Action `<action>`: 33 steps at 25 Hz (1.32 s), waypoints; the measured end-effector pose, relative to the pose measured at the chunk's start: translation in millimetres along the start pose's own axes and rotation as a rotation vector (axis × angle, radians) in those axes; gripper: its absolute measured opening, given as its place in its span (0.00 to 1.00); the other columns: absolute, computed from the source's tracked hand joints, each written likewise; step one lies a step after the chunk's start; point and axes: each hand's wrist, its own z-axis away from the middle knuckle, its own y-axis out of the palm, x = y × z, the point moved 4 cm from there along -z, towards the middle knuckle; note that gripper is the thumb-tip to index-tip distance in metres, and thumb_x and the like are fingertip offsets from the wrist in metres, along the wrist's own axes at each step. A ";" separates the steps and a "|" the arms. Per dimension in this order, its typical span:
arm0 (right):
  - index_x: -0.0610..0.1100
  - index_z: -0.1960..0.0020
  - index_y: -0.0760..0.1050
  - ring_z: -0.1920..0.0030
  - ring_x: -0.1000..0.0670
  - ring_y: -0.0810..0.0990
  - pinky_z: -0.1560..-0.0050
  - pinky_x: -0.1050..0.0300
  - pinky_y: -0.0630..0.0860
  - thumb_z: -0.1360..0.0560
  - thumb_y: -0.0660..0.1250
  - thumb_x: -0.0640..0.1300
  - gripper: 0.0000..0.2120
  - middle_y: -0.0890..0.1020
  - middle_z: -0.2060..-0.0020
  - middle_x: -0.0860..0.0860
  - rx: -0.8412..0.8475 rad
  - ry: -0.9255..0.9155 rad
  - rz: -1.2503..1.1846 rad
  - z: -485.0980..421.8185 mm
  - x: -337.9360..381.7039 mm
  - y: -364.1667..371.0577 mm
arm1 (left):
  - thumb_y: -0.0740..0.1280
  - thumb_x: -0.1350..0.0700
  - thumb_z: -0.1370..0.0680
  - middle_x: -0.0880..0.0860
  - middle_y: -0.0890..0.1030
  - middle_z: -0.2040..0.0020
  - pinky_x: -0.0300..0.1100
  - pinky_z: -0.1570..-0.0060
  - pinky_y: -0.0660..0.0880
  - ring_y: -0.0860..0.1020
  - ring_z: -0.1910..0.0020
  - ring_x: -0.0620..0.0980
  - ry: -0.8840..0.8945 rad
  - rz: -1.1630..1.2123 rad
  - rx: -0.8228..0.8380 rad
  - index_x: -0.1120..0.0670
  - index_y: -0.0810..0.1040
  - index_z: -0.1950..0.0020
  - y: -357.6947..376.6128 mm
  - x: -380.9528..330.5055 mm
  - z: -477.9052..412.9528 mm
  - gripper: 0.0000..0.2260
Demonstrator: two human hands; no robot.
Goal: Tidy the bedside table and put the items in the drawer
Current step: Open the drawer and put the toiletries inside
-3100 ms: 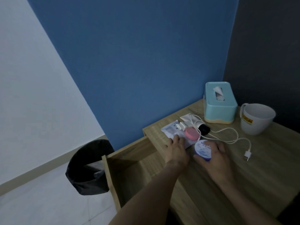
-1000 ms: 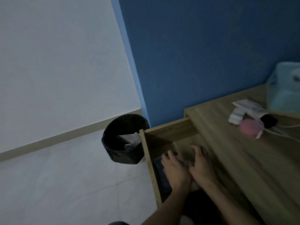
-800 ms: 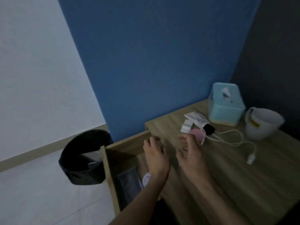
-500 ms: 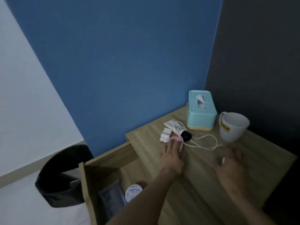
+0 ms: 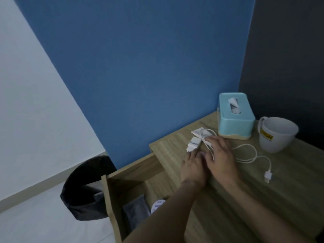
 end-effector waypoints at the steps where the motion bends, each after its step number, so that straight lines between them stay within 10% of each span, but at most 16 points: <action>1: 0.37 0.41 0.75 0.38 0.41 0.73 0.36 0.55 0.65 0.29 0.64 0.32 0.17 0.77 0.41 0.41 0.048 -0.026 -0.001 -5.9 8.7 12.4 | 0.59 0.52 0.22 0.51 0.66 0.27 0.51 0.34 0.63 0.61 0.28 0.53 0.011 -0.032 0.005 0.51 0.65 0.30 -0.1 3.2 1.9 0.20; 9: 0.46 0.28 0.60 0.30 0.45 0.62 0.30 0.55 0.58 0.23 0.59 0.48 0.25 0.64 0.28 0.47 0.522 -0.040 0.422 -20.8 -3.6 75.7 | 0.66 0.53 0.26 0.53 0.74 0.38 0.46 0.41 0.69 0.71 0.39 0.54 0.025 0.117 -0.130 0.54 0.74 0.42 -23.3 50.5 30.7 0.13; 15: 0.44 0.35 0.67 0.39 0.44 0.70 0.42 0.53 0.68 0.23 0.54 0.41 0.17 0.72 0.38 0.45 0.421 -0.062 0.820 -10.4 17.9 72.7 | 0.67 0.50 0.26 0.52 0.71 0.38 0.46 0.42 0.70 0.68 0.40 0.52 -0.119 0.180 -0.148 0.52 0.72 0.40 -39.9 78.9 58.3 0.16; 25: 0.40 0.46 0.75 0.51 0.41 0.78 0.56 0.52 0.75 0.31 0.70 0.48 0.17 0.76 0.47 0.42 0.488 0.030 0.260 100.2 79.5 78.8 | 0.70 0.53 0.28 0.53 0.66 0.32 0.48 0.35 0.68 0.65 0.33 0.53 -0.465 0.253 0.051 0.51 0.66 0.34 -29.7 121.9 149.8 0.24; 33: 0.40 0.45 0.75 0.51 0.43 0.79 0.62 0.59 0.66 0.28 0.68 0.48 0.16 0.80 0.49 0.42 0.700 0.283 0.294 158.6 52.0 113.0 | 0.64 0.58 0.22 0.56 0.60 0.26 0.53 0.34 0.67 0.61 0.27 0.57 -0.696 0.242 0.182 0.52 0.60 0.28 5.7 153.2 178.1 0.24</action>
